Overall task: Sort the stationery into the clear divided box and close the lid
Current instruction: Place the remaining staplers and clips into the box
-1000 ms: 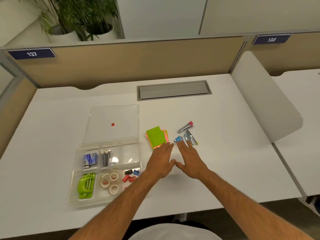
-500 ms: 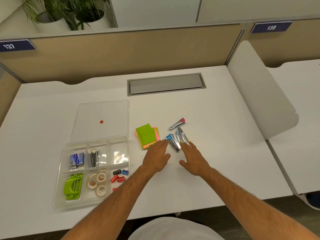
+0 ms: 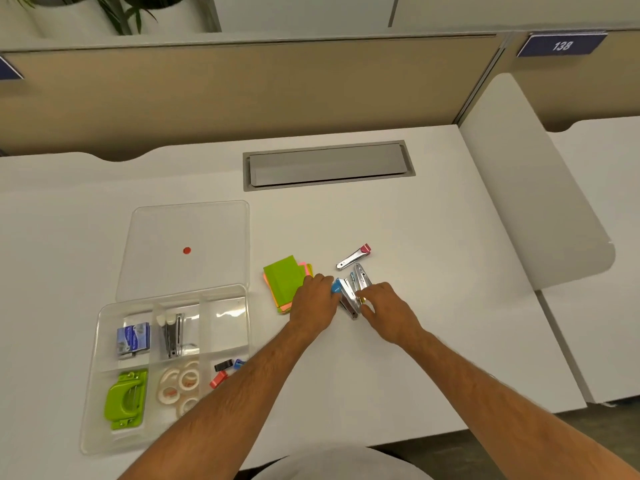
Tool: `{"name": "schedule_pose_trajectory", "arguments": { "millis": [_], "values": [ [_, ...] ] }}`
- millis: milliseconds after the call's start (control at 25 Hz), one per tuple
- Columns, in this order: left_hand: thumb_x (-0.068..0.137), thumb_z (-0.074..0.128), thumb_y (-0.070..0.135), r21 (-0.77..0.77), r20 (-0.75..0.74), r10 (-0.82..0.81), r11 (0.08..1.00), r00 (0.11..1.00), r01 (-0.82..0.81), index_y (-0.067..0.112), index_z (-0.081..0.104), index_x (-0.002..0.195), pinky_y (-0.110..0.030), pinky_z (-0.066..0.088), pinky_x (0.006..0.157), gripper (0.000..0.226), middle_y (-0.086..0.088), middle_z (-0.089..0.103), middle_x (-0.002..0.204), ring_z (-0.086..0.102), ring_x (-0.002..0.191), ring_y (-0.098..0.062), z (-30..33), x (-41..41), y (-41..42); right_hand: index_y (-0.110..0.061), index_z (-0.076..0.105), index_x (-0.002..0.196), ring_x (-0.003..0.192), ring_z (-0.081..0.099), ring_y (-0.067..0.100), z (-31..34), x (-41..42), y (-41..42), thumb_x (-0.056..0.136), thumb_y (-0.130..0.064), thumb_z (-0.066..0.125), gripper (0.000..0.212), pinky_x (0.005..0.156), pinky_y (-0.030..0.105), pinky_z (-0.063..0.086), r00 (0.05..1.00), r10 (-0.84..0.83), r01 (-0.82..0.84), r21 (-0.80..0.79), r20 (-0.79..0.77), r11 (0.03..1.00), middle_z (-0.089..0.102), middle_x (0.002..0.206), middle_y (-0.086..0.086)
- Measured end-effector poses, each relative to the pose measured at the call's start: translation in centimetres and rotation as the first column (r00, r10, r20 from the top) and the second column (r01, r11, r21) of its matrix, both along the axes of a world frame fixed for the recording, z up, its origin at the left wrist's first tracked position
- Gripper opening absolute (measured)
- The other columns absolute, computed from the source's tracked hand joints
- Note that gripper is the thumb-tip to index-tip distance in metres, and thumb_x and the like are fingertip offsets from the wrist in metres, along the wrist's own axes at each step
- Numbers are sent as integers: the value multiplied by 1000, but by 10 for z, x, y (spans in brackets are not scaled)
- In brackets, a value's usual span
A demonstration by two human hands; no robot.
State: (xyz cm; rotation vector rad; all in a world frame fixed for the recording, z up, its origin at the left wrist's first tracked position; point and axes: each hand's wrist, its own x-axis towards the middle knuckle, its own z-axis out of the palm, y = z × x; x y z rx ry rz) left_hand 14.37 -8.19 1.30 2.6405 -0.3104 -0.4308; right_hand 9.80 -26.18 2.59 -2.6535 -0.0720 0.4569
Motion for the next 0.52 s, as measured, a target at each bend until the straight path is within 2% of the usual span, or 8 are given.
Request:
{"name": "schedule_pose_trajectory", "arguments": {
  "millis": [160, 320, 520],
  "values": [
    [96, 55, 32, -54, -66, 64, 996, 996, -67, 15, 61, 117, -39, 46, 86, 28, -4, 63, 112, 50, 106, -25, -12, 5, -2, -18, 61, 124, 116, 48, 21, -3, 23, 2, 96, -20, 53, 30, 80, 40, 52, 999, -35, 35, -3, 15, 999, 63, 119, 1],
    [92, 63, 27, -180, -143, 99, 976, 985, -124, 14, 65, 98, -38, 45, 84, 14, -4, 61, 101, 51, 98, -23, -18, 4, 1, -19, 61, 116, 109, 49, 22, -11, 43, 8, 95, -24, 52, 23, 70, 39, 51, 998, -56, 58, -62, 22, 996, 62, 109, -2],
    [86, 72, 18, -395, -237, 63, 905, 969, -156, 14, 63, 91, -25, 45, 81, 11, 0, 56, 98, 55, 90, -13, -12, -9, 13, -22, 54, 129, 112, 47, 21, -24, 59, 21, 94, -30, 57, 36, 74, 37, 52, 1000, 20, -22, -133, -11, 991, 56, 123, 0]
  ]
}}
